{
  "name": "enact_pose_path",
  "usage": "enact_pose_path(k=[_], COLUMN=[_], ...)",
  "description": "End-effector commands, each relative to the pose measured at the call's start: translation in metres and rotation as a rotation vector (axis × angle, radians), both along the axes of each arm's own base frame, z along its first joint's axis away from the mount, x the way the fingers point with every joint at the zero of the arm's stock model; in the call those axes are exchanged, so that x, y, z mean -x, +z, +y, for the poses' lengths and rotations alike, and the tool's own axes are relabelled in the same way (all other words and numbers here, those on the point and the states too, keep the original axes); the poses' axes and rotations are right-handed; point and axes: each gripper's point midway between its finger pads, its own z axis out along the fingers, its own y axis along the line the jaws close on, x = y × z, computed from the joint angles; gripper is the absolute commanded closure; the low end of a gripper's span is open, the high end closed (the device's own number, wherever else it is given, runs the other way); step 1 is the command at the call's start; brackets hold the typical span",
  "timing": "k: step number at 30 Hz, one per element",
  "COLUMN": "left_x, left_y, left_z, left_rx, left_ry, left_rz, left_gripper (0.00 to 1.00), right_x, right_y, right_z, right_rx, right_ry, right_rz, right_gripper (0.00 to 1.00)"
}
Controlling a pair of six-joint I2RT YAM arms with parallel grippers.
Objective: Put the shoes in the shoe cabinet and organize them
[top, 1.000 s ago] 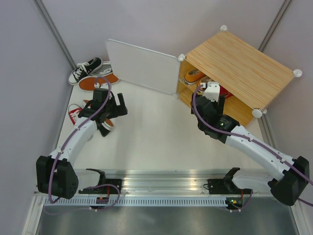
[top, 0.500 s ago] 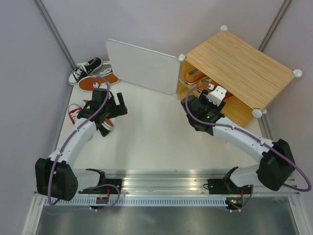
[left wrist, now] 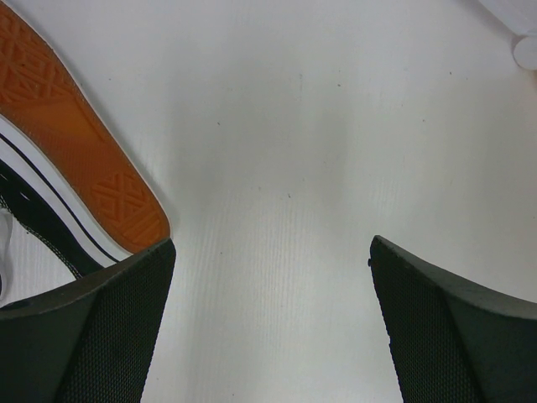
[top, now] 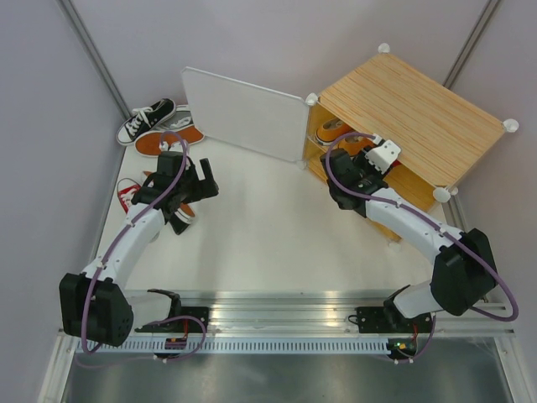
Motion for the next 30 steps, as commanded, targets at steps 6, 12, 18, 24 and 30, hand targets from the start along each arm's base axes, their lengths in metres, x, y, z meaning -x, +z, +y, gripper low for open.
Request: enact_pose_path(k=[6,12,18,24,30], left_x=[-0.006,-0.007,-0.007,-0.006,-0.006], left_y=[0.022,0.021,0.020,0.020,0.020], left_z=[-0.005,-0.006,-0.006,-0.007,-0.006], left_rx=[0.044,0.047,0.049,0.050,0.046], left_ry=[0.006,0.002,0.002,0.001,0.001], left_rz=[-0.056,-0.052,-0.047,-0.049,-0.050], left_gripper=[0.00,0.00,0.00,0.00,0.00], right_x=[0.005,0.015,0.019,0.014,0.000], right_y=[0.012,0.029,0.050,0.037,0.009], right_z=[-0.014,-0.026,-0.032,-0.033,-0.022], right_rx=[0.080,0.170,0.243,0.281,0.149], right_ry=[-0.043,-0.097,-0.129,-0.131,-0.063], right_rz=[0.035,0.072,0.092,0.147,0.131], right_gripper=[0.99,0.99,0.99,0.99,0.80])
